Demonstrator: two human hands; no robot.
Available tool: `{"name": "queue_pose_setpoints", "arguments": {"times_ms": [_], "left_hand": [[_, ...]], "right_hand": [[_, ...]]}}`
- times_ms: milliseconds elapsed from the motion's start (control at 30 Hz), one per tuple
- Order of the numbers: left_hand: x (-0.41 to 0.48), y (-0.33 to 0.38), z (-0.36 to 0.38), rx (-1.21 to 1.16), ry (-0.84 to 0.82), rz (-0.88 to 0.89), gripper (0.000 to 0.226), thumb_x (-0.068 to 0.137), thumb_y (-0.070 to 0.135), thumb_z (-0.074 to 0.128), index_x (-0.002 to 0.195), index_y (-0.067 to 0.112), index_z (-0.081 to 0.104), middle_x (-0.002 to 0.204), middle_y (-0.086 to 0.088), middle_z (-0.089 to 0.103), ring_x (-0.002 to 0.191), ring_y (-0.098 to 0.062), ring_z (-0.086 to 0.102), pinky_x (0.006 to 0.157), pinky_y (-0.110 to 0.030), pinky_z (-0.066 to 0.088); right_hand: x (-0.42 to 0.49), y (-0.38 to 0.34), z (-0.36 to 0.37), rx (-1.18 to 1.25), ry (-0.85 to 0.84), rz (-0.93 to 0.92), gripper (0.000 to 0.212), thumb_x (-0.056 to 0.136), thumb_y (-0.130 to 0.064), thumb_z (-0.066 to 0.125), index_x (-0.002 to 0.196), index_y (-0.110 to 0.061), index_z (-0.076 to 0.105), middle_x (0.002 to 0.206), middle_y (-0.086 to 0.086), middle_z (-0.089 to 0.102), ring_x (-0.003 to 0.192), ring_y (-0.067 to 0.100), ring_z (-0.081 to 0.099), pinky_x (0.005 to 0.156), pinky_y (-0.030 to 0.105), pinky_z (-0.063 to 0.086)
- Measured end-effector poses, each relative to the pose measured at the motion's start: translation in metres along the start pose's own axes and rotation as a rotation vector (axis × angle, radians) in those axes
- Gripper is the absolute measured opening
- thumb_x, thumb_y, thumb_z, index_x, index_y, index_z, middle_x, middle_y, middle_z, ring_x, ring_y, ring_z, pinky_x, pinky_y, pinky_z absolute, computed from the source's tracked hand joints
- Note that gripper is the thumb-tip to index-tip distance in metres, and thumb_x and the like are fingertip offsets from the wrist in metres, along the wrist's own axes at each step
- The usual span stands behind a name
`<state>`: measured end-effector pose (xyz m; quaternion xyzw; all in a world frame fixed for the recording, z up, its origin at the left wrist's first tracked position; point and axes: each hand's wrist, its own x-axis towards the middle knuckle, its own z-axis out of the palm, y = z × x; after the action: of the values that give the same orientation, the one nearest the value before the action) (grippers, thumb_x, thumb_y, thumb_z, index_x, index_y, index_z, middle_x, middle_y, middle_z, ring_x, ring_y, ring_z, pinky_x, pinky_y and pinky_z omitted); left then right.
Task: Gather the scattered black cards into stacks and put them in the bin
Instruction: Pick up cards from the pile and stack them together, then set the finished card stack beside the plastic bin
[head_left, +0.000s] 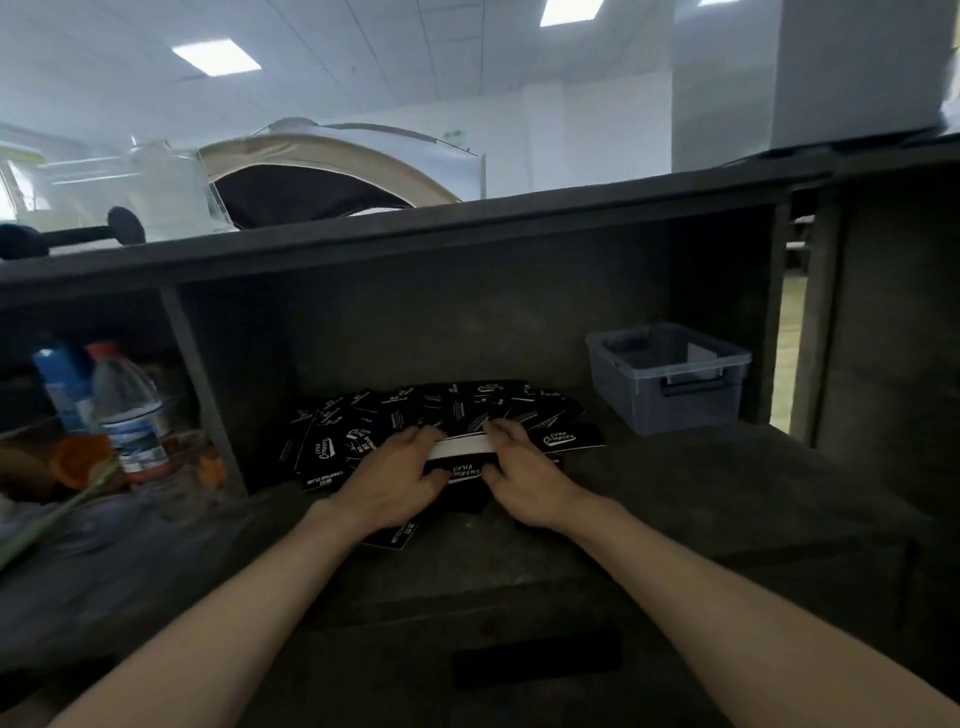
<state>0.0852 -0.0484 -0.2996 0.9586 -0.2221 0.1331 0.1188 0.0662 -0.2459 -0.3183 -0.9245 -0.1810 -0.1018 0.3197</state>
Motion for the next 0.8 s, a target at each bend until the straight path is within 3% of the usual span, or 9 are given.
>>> {"name": "queue_pose_setpoints", "arguments": {"times_ms": [133, 200, 267, 367, 433, 567, 700, 800], "left_hand": [[0.002, 0.016, -0.011, -0.065, -0.006, 0.002, 0.035, 0.093, 0.027, 0.061, 0.126, 0.02, 0.049, 0.118, -0.003, 0.057, 0.108, -0.022, 0.058, 0.091, -0.035, 0.048], [0.008, 0.032, -0.016, -0.248, 0.055, -0.003, 0.037, 0.089, 0.026, 0.067, 0.122, 0.023, 0.051, 0.111, 0.001, 0.062, 0.097, -0.015, 0.064, 0.082, -0.029, 0.051], [0.02, 0.059, -0.017, -0.47, 0.086, -0.031, 0.035, 0.085, 0.029, 0.072, 0.116, 0.026, 0.055, 0.105, 0.006, 0.065, 0.084, -0.01, 0.068, 0.072, -0.023, 0.054], [0.045, 0.115, -0.002, -0.706, 0.03, -0.069, 0.015, 0.085, 0.029, 0.073, 0.096, 0.03, 0.063, 0.097, 0.003, 0.068, 0.082, -0.01, 0.067, 0.066, -0.029, 0.057], [0.063, 0.153, 0.018, -0.78, -0.047, -0.096, 0.011, 0.087, 0.025, 0.072, 0.096, 0.023, 0.067, 0.093, 0.002, 0.069, 0.083, -0.011, 0.066, 0.065, -0.033, 0.059], [0.093, 0.208, 0.055, -0.828, -0.137, -0.14, 0.013, 0.086, 0.027, 0.07, 0.09, 0.015, 0.073, 0.088, -0.001, 0.069, 0.083, -0.015, 0.065, 0.073, -0.039, 0.061], [0.109, 0.228, 0.075, -0.66, -0.082, -0.081, 0.024, 0.084, 0.038, 0.072, 0.089, 0.015, 0.078, 0.076, 0.006, 0.07, 0.083, -0.015, 0.068, 0.059, -0.021, 0.048], [0.113, 0.229, 0.082, -0.531, -0.053, -0.062, 0.041, 0.085, 0.047, 0.071, 0.113, 0.018, 0.073, 0.104, 0.001, 0.073, 0.103, -0.02, 0.068, 0.077, -0.024, 0.052]], "right_hand": [[-0.018, -0.003, -0.029, 0.112, 0.143, -0.081, 0.048, 0.091, -0.011, 0.062, 0.138, -0.009, 0.052, 0.133, 0.009, 0.05, 0.122, 0.017, 0.051, 0.105, 0.013, 0.03], [-0.029, 0.006, -0.057, 0.176, 0.212, -0.079, 0.042, 0.086, -0.016, 0.069, 0.128, -0.02, 0.062, 0.12, 0.0, 0.058, 0.106, 0.007, 0.056, 0.092, 0.007, 0.039], [-0.04, 0.023, -0.09, 0.24, 0.261, 0.029, 0.034, 0.084, -0.027, 0.069, 0.117, -0.029, 0.067, 0.106, -0.007, 0.062, 0.092, 0.004, 0.059, 0.077, 0.013, 0.045], [-0.06, 0.058, -0.131, 0.289, 0.366, 0.245, 0.026, 0.082, -0.038, 0.068, 0.106, -0.029, 0.068, 0.099, -0.008, 0.067, 0.092, 0.009, 0.063, 0.079, 0.027, 0.05], [-0.072, 0.083, -0.151, 0.256, 0.406, 0.36, 0.026, 0.081, -0.04, 0.068, 0.103, -0.026, 0.068, 0.1, -0.005, 0.067, 0.091, 0.011, 0.062, 0.079, 0.029, 0.048], [-0.087, 0.122, -0.176, 0.214, 0.472, 0.518, 0.028, 0.081, -0.035, 0.07, 0.104, -0.019, 0.065, 0.109, 0.004, 0.067, 0.095, 0.018, 0.061, 0.077, 0.028, 0.046], [-0.094, 0.147, -0.18, 0.056, 0.497, 0.581, 0.052, 0.08, -0.038, 0.073, 0.122, -0.011, 0.056, 0.117, 0.007, 0.063, 0.109, 0.026, 0.059, 0.089, 0.033, 0.047], [-0.092, 0.155, -0.178, -0.068, 0.53, 0.531, 0.058, 0.076, -0.033, 0.077, 0.126, -0.012, 0.055, 0.116, 0.008, 0.066, 0.108, 0.027, 0.061, 0.084, 0.031, 0.047]]}}
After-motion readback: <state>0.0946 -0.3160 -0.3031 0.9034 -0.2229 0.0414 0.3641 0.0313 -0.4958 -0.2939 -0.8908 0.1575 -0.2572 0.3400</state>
